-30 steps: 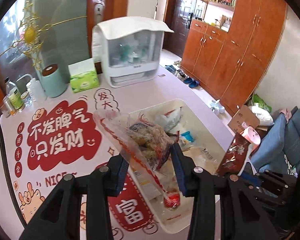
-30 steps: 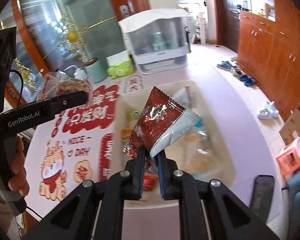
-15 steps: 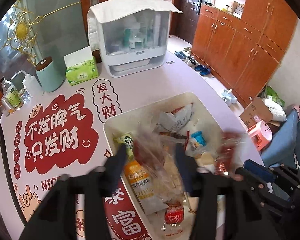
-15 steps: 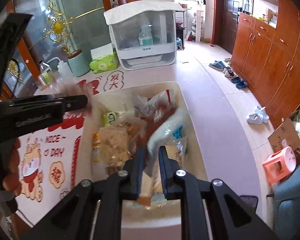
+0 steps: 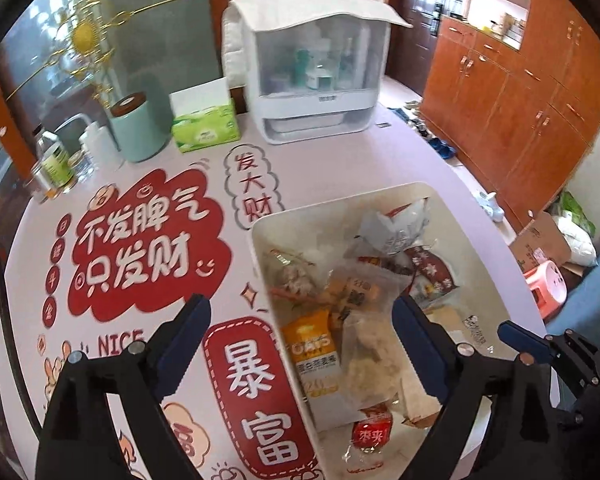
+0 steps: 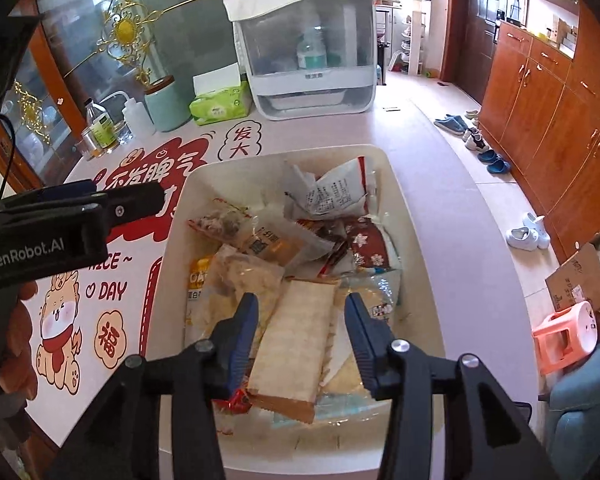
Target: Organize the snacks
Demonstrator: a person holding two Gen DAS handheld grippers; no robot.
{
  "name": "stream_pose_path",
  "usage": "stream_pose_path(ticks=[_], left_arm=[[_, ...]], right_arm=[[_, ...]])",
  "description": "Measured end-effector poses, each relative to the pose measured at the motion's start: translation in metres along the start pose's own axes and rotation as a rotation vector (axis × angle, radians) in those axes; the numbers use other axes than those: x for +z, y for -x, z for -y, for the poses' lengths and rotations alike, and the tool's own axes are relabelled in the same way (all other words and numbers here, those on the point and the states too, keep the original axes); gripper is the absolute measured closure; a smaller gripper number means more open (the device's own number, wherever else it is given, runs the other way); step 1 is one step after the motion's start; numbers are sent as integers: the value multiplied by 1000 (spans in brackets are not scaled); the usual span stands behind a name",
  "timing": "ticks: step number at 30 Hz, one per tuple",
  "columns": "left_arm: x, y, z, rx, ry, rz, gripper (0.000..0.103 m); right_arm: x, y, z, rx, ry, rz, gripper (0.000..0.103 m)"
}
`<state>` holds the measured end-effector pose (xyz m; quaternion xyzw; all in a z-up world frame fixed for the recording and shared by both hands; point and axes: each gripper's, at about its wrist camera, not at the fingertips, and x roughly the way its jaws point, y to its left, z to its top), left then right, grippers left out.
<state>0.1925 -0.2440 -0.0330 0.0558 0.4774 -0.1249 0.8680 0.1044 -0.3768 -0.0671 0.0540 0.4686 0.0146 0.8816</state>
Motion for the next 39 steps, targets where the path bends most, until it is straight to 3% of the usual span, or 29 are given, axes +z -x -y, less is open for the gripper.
stream_pose_path(ticks=[8,20,25,30,39], left_arm=[[-19,18,-23,77,78,8,11],[-66,84,-64,199,176,44,9],[-94,114,-83,224,219,62,7],[-117,133,-101,246,259,26,7],[-142,154,-118,289,283,10,7]], right_arm=[[-5,4,-10,28,11,-1,58],[-18,40,-44,94,30,35,57],[-20,63,-59,118,16,64,49],[-23,82,-74,114,3,94,41],[-42,98,-109,88,56,61,41]])
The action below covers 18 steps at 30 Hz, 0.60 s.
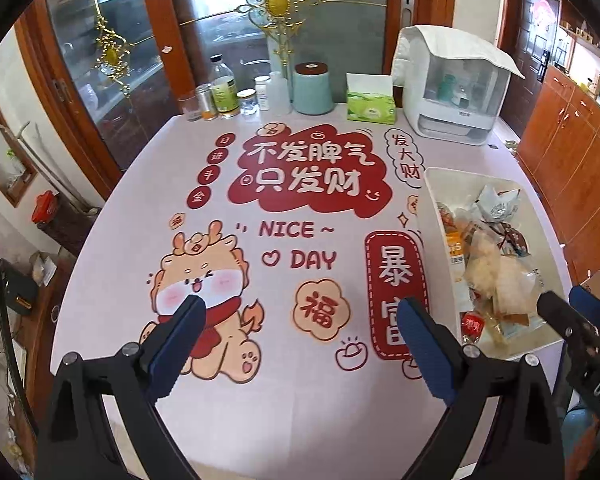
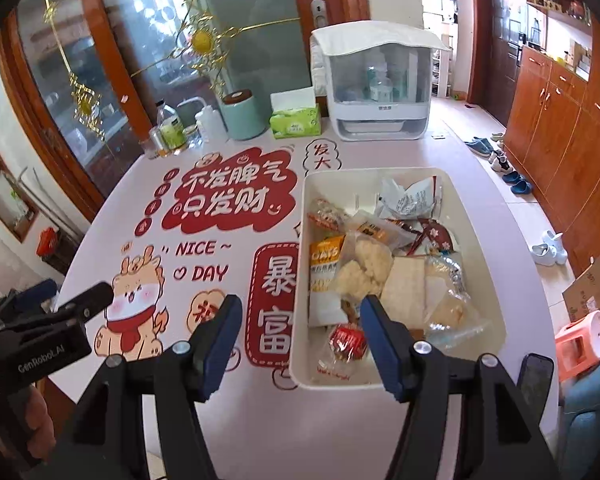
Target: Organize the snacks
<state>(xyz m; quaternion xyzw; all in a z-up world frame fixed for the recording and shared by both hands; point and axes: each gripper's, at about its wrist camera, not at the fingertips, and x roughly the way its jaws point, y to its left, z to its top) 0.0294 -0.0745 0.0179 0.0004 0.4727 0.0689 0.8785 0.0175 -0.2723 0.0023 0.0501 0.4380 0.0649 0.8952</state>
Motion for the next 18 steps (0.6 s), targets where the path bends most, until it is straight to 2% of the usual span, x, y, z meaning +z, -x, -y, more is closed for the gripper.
stream_pose_path(ticks=[6,18], left_arm=[[-10,8,-2,6,-4,10,7],[-25,17,1,-11,-19,8,7]], right_arm=[[-7,13,-11,-37,19,18,41],[-20,23,-17,-33,35,17,41]])
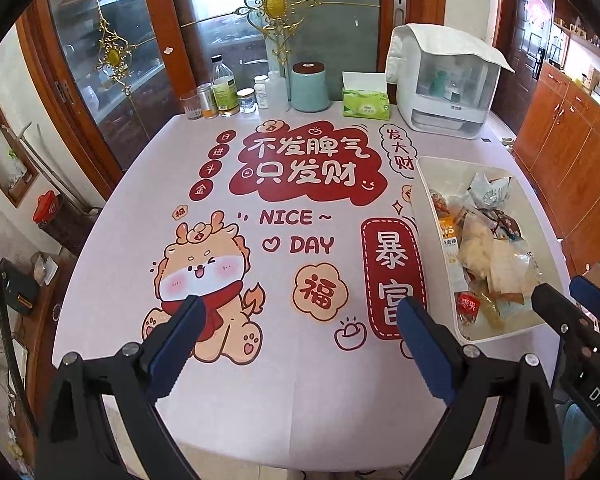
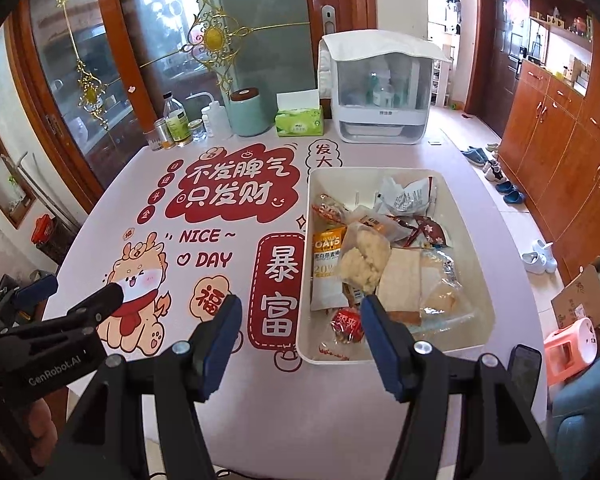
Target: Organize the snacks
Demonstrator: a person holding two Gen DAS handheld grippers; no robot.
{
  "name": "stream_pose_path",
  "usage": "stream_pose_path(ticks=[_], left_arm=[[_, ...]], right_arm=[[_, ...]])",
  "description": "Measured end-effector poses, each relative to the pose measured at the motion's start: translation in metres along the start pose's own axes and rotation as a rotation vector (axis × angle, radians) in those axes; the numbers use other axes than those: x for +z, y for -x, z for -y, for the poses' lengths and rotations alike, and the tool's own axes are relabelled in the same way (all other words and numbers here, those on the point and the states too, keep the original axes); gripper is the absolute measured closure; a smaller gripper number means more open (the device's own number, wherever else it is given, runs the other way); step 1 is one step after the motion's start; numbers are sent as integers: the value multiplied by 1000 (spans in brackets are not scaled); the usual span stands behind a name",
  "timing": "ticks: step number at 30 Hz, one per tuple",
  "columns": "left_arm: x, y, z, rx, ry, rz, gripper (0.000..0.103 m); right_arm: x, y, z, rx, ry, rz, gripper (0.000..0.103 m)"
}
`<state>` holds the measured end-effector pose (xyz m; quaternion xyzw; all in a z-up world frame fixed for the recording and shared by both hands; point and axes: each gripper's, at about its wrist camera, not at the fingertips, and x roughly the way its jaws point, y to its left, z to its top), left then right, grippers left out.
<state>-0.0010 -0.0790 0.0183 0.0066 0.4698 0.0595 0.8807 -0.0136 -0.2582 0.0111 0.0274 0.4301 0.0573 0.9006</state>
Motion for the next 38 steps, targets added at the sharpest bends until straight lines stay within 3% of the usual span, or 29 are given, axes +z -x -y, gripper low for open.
stream_pose_path(ticks=[38], left_arm=[[-4,4,-5,-48,-25,8,7]], right_arm=[[-10,11,-9,-25,-38,11,41]])
